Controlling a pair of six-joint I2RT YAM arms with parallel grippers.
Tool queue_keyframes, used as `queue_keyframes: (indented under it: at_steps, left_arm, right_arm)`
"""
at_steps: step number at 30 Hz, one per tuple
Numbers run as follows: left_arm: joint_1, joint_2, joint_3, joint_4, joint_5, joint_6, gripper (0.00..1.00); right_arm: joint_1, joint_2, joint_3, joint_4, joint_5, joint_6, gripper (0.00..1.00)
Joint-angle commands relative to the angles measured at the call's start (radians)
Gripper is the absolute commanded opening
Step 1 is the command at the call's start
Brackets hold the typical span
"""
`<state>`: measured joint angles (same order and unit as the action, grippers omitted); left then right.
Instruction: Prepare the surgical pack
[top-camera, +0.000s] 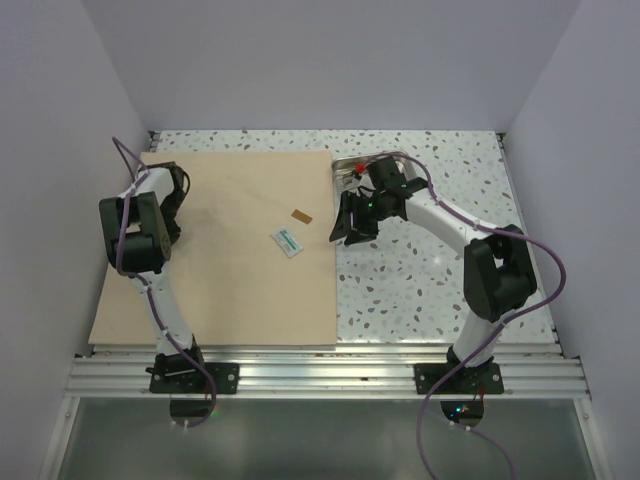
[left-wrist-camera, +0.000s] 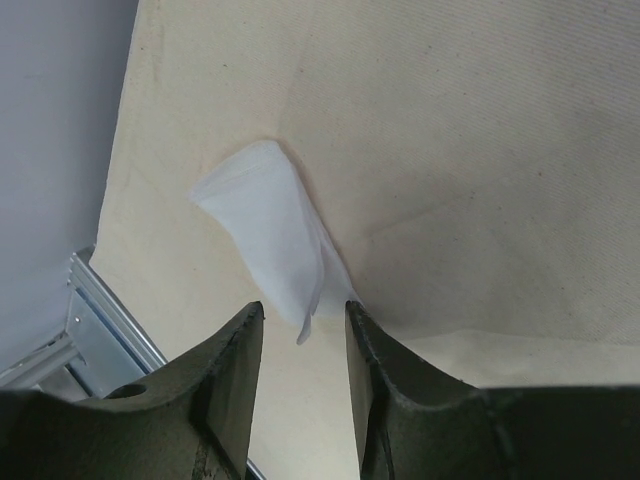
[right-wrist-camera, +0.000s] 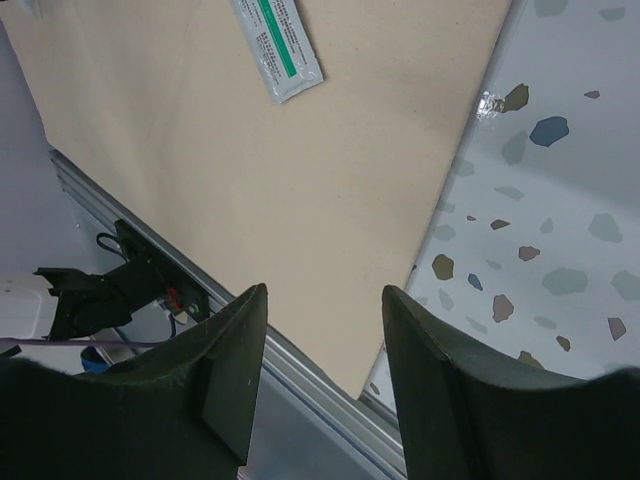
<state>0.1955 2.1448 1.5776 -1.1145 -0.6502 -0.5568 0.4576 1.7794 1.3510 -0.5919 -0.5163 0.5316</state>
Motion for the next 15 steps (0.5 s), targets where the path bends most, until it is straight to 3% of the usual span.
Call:
queue_keyframes:
  at_steps: [1, 15]
  left_arm:
    - [-0.008, -0.057, 0.027, 0.010, -0.011, -0.011, 0.43]
    - [-0.022, -0.060, 0.019, 0.038, 0.011, -0.003, 0.46]
  right_arm:
    - [-0.004, -0.009, -0.003, 0.026, -0.021, 0.010, 0.54]
    - [-0.004, -0.015, -0.010, 0.030, -0.019, 0.013, 0.54]
